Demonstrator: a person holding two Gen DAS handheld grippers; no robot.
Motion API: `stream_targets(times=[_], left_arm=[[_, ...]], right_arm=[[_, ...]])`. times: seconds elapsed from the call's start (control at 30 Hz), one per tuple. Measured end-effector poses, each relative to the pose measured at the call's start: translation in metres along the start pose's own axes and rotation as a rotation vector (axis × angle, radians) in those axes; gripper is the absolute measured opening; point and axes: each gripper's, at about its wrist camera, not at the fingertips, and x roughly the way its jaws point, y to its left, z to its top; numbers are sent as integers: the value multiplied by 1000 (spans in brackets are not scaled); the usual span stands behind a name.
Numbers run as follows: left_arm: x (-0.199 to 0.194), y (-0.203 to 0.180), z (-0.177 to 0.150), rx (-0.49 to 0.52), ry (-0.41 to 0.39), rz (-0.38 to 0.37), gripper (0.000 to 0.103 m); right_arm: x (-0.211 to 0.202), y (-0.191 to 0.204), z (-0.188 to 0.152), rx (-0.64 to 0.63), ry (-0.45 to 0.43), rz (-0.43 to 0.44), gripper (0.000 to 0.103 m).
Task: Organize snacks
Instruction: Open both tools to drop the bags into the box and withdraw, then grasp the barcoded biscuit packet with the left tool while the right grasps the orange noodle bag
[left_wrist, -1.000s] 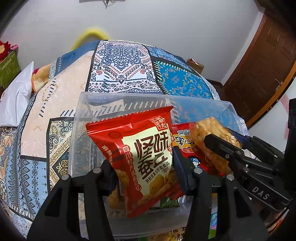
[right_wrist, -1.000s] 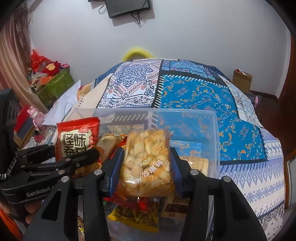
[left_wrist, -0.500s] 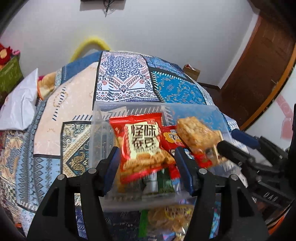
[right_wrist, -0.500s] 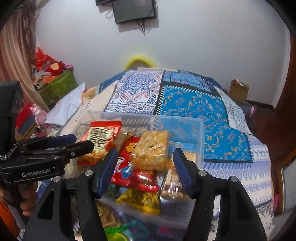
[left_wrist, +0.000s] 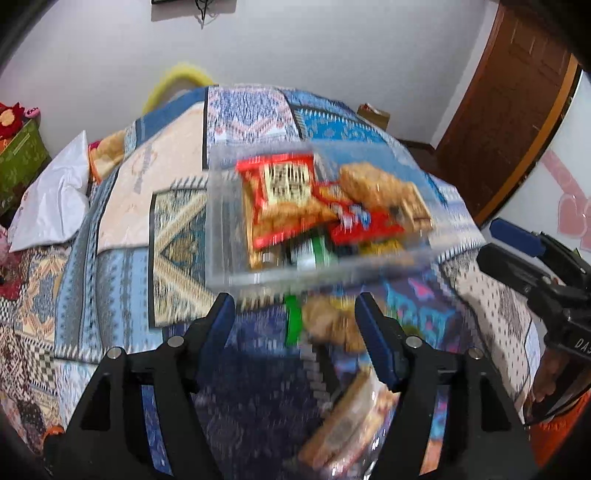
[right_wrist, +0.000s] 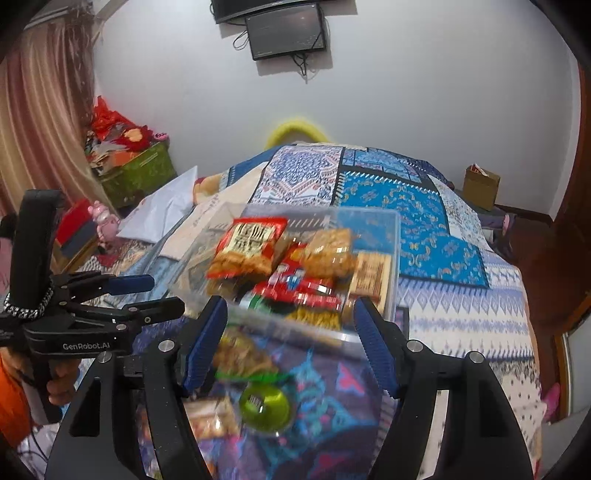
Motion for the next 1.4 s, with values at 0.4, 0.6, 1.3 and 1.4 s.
stream_targets(times=[0.4,0.6,1.3,1.4], left_arm=[[-2,-15,-76,8,139,-63,67],[16,-32,-97,67,213,-75,67],[-5,-13,-113,20,129,-39,50],[-19,-8,-123,14,122,-24,48]], right_arm=[[-13,14,-63,19,93,19,68],[-15,20,-81,24,117,17,68],[-10,55,-124,-2,241,125,68],[-2,70,-132,-39,284,159,68]])
